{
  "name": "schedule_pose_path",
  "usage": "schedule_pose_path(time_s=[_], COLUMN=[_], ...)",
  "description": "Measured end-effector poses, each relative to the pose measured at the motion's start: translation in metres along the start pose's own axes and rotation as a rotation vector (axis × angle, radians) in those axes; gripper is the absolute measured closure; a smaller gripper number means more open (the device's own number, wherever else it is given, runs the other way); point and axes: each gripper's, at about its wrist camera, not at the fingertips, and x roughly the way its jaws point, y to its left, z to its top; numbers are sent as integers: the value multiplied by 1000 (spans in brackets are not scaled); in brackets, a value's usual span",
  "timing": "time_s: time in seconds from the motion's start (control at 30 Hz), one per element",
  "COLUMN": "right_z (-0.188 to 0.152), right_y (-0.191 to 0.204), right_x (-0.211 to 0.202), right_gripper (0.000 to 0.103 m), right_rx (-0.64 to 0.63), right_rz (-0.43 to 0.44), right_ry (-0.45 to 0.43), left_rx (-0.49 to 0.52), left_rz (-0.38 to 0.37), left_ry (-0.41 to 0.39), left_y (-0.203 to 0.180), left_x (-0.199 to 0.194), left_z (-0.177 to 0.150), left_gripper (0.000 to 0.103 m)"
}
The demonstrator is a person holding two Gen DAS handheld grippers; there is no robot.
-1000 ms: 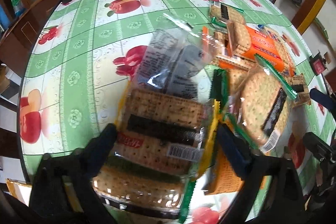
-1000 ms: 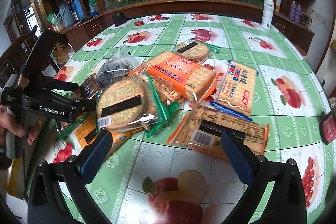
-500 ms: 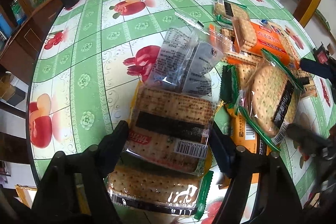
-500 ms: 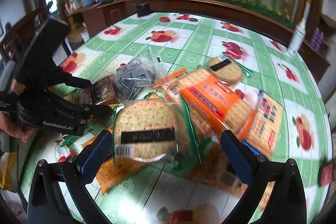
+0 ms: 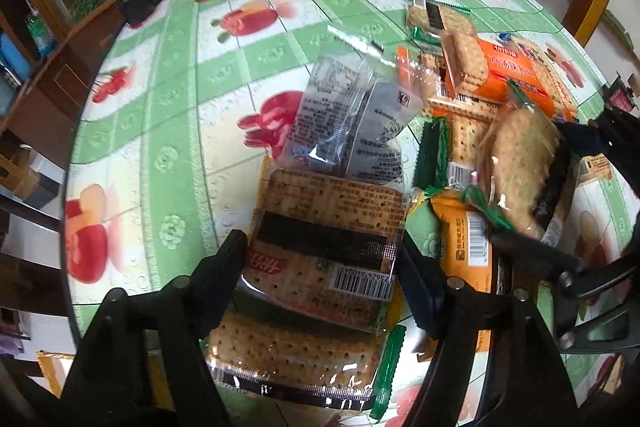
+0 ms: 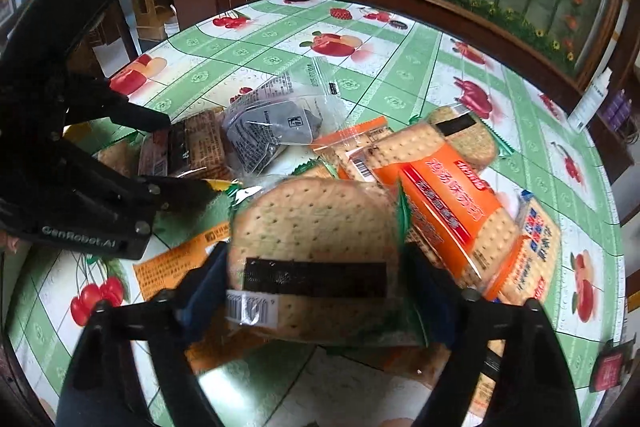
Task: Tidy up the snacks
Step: 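Grasp the square cracker pack with the left tool while the right tool grasps the round cracker bag, then carry both packs to the white tray and release them inside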
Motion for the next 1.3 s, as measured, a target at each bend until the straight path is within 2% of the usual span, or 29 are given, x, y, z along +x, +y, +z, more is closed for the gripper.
schedule_pose_path(time_s=[0.1, 0.4, 0.63, 0.9, 1.07, 1.3], right_z=[-5, -11, 1, 29, 45, 69], right_y=[-5, 1, 26, 83, 129, 183], right_x=[-9, -35, -60, -69, -60, -39], right_gripper=[26, 26, 26, 26, 26, 26], right_rx=[28, 45, 4, -89, -175, -261], right_rz=[37, 49, 84, 195, 259, 309], right_ry=[-13, -76, -139, -184, -182, -154], left_rx=[-4, -47, -83, -209, -280, -346], left_rz=[14, 34, 56, 126, 162, 182], left_ry=[-29, -91, -150, -166, -128, -73], left_y=[0, 9, 28, 86, 116, 135], left_x=[-10, -48, -93, -127, -130, -126], left_z=[-1, -12, -32, -83, -126, -178], left_gripper=[29, 29, 29, 29, 29, 29])
